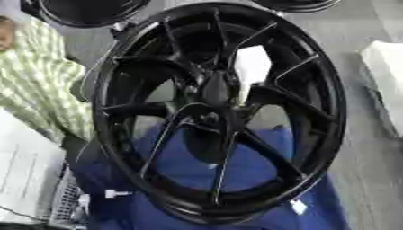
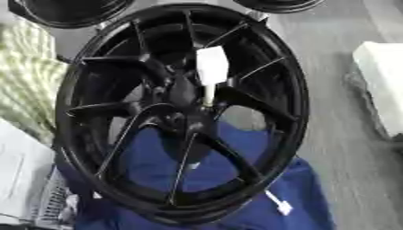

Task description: Pull the pin out of the wheel hub.

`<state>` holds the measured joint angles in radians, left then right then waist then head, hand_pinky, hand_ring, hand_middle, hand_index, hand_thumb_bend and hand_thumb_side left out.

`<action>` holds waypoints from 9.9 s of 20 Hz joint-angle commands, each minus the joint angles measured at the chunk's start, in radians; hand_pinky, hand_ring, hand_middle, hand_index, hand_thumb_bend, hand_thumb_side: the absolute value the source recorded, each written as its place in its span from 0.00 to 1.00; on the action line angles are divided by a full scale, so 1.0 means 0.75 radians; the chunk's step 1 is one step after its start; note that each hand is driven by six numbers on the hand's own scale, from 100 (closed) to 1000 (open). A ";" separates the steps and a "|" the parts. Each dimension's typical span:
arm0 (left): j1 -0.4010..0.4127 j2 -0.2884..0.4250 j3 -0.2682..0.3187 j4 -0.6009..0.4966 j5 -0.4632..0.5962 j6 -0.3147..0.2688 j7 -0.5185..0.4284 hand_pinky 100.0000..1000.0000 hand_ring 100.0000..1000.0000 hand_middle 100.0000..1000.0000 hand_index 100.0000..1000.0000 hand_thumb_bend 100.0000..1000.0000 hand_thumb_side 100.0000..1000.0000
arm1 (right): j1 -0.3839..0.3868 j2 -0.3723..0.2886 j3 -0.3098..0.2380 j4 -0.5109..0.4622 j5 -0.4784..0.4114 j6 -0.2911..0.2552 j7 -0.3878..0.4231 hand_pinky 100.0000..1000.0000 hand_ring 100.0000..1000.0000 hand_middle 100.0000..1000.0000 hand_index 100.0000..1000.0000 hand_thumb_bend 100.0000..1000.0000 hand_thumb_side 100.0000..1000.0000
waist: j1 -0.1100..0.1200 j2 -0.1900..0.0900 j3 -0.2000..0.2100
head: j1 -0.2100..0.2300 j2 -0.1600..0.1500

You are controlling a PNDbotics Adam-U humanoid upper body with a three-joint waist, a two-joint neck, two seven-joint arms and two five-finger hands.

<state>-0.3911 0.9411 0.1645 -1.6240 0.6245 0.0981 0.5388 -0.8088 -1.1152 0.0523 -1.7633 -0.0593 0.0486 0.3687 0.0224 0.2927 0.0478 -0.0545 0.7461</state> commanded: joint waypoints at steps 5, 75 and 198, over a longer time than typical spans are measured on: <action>-0.001 0.058 0.021 -0.019 -0.007 0.011 -0.017 0.77 0.75 0.68 0.81 0.61 0.54 | -0.163 -0.039 0.120 -0.079 0.137 -0.085 0.503 0.89 0.84 0.79 0.79 0.37 0.30 | -0.004 -0.027 -0.003 | -0.012 0.005; 0.089 0.032 0.022 -0.024 0.008 0.045 -0.068 0.75 0.75 0.69 0.80 0.56 0.58 | -0.498 0.256 0.732 -0.316 0.342 0.512 0.527 0.85 0.84 0.80 0.82 0.57 0.24 | -0.017 0.012 0.005 | -0.011 0.030; 0.250 0.035 0.129 -0.053 0.006 -0.014 0.037 0.76 0.73 0.67 0.79 0.53 0.58 | 0.781 0.015 -0.514 0.128 0.039 0.199 -0.625 0.83 0.78 0.68 0.76 0.33 0.23 | 0.034 -0.037 -0.051 | 0.055 0.006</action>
<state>-0.1929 0.9324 0.2556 -1.6472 0.6277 0.0864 0.5704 -0.2128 -1.0778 -0.3288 -1.6320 -0.0117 0.2055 -0.0787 0.0525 0.2871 0.0110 -0.0066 0.7472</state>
